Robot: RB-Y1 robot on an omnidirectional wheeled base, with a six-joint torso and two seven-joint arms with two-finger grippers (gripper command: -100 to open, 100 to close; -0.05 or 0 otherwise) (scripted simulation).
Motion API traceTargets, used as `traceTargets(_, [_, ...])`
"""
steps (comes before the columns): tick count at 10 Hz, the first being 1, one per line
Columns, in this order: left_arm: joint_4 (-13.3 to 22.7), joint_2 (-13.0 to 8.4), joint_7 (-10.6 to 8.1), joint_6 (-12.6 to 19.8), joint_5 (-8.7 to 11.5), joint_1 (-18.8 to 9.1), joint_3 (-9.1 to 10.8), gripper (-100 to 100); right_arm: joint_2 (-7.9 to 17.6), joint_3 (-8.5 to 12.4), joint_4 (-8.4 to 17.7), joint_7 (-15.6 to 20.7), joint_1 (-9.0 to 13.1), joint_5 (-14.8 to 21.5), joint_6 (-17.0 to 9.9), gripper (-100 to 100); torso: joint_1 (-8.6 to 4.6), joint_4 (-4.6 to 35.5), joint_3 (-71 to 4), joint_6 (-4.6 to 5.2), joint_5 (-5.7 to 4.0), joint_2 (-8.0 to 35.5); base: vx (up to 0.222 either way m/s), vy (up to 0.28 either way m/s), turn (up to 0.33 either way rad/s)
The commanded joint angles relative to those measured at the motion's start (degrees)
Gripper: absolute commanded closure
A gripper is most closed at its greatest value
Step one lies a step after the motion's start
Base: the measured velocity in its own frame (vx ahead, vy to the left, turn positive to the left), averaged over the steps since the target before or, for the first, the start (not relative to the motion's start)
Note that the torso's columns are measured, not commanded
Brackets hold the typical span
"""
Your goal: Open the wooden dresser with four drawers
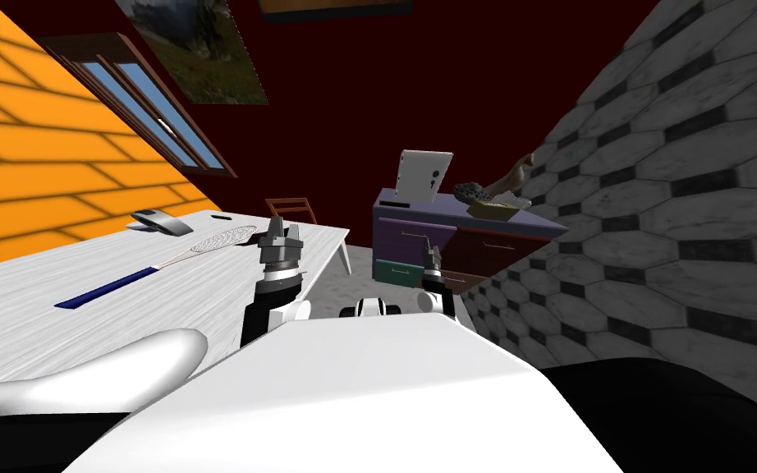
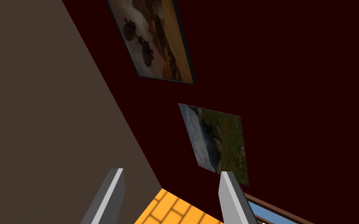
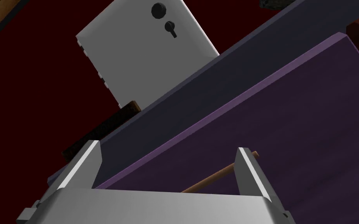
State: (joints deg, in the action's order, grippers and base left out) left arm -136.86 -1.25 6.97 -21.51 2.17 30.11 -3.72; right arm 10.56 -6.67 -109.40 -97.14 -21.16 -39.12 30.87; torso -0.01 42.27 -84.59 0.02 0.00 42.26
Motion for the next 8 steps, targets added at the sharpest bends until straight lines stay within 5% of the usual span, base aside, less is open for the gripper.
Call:
traceTargets(1, [0.0, 0.0, 0.0, 0.0, 0.0, 0.0, 0.0, 0, -0.4, -0.34, 1.58, -4.22, 0.49, -1.55, 0.33, -100, 0.03, 0.03, 0.07, 0.0, 0.01, 0.1, 0.037, -0.006, 0.144])
traceTargets(8, [0.0, 0.0, 0.0, 0.0, 0.0, 0.0, 0.0, 0, -1.77, -1.2, 5.4, -14.84, 1.59, -5.2, 1.18, -100, 0.01, 0.01, 0.03, -0.01, 0.0, 0.03, 0.037, -0.009, 0.083])
